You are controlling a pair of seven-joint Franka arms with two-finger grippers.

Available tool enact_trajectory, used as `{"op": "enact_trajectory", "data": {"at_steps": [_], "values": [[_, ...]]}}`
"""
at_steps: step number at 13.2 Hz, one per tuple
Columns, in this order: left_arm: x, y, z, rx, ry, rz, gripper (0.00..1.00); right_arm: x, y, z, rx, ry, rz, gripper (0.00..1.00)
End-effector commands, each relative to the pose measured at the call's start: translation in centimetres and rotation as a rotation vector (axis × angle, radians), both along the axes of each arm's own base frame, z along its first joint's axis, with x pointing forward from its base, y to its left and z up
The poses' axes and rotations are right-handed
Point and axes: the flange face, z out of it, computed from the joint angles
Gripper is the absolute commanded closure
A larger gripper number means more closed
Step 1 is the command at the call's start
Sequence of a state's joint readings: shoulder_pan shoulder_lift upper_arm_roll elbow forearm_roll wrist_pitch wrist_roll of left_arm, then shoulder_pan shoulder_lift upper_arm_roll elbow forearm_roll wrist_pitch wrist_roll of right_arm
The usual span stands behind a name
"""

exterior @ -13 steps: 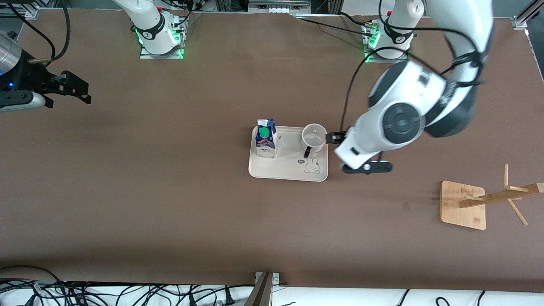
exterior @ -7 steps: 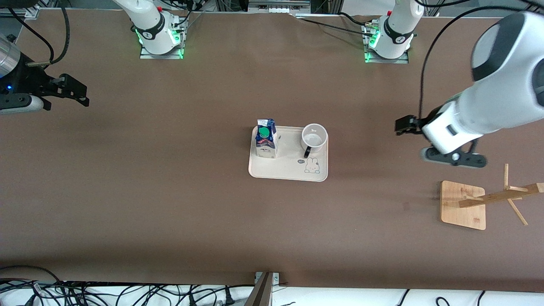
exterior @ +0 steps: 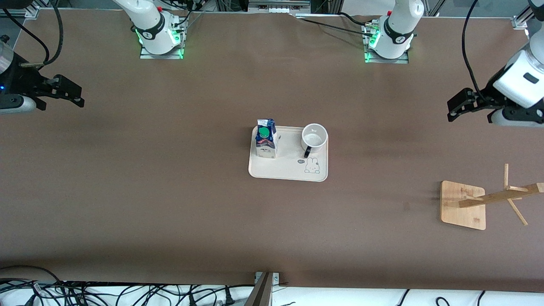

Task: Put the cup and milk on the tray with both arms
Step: 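Open the left gripper and withdraw it from the mug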

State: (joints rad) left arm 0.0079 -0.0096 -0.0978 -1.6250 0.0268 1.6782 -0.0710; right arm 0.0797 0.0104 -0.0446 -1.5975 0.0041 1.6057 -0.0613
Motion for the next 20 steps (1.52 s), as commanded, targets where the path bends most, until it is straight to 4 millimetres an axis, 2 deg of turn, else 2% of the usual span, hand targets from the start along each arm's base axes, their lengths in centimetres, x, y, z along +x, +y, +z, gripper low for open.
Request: {"op": "enact_trajectory", "data": {"at_steps": [1, 4, 8, 20], "values": [[-4.0, 0.0, -1.6, -0.001, 0.006, -0.023, 0.0, 0.4, -0.2, 0.3, -0.01, -0.007, 0.001, 0.0], [-2.9, -0.8, -1.7, -0.002, 0.021, -0.031, 0.0, 0.4, -0.2, 0.3, -0.01, -0.007, 0.001, 0.0], [-1.7, -0.5, -1.4, -0.004, 0.05, -0.023, 0.0, 0.4, -0.1, 0.3, -0.01, -0.006, 0.004, 0.0], [-1.2, -0.4, -1.1, -0.003, 0.07, -0.021, 0.0, 0.3, 0.1, 0.2, -0.01, -0.003, 0.007, 0.0]]}}
